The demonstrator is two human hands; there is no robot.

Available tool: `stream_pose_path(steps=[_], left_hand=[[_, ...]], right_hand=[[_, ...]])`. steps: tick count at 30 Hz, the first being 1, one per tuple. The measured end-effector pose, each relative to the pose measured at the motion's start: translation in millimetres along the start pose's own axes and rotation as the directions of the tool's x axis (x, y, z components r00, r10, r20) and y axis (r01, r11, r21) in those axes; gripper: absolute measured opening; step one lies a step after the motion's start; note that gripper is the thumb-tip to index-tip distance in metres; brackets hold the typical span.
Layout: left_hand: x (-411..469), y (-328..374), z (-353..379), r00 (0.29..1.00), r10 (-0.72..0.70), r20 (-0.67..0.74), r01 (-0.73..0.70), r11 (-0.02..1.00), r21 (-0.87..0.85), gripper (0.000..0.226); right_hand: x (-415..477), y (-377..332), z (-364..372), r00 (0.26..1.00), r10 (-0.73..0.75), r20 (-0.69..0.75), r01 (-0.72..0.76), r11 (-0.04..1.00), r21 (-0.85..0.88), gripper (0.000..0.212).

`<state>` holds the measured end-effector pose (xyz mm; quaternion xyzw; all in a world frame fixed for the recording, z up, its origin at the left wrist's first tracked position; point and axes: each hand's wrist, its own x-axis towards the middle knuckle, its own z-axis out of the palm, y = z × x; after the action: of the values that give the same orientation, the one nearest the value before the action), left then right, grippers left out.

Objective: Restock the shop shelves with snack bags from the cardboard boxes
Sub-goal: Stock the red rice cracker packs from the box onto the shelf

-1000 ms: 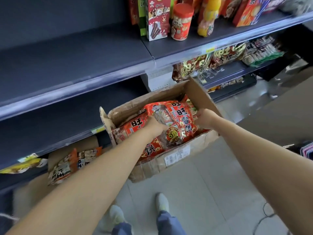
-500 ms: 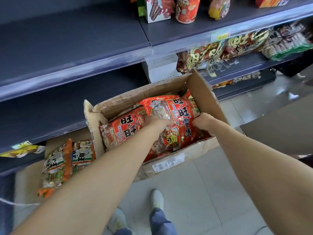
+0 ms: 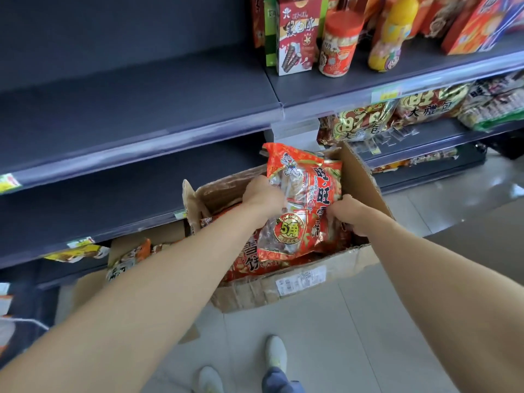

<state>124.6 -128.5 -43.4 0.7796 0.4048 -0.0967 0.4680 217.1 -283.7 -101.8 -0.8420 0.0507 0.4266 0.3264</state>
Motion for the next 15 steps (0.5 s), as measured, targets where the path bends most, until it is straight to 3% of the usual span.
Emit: stream_pose_path(steps=[3,6,11,15], left_hand=[[-13,3,-39,0.998,0.049,-0.03,-0.05,0.998,-0.024,0.015],[-25,0,-81,0.996,0.082,-0.042,-0.087,0.99,-0.108,0.019],[-47,-17,-164,0.978,0.072,-0.198,-0.121,0.961,-0.248,0.022],[-55,-57,-224,0.93,0.026,-0.367,-0.137,0.95,-0.28,0.026]], right_hand=[[-1,-11,-2,0.999,-0.042,0.034,0.038,0.993,0.11,0.047],[-8,-31,-2,0.983,-0.13,0.133,0.1,0.972,0.212,0.011],[-84,-110,24,0.929,-0.306,0.207,0.234,0.921,0.31,0.017],[-114,-171,71,0.892,-0.399,0.212,0.348,0.906,0.24,0.009]])
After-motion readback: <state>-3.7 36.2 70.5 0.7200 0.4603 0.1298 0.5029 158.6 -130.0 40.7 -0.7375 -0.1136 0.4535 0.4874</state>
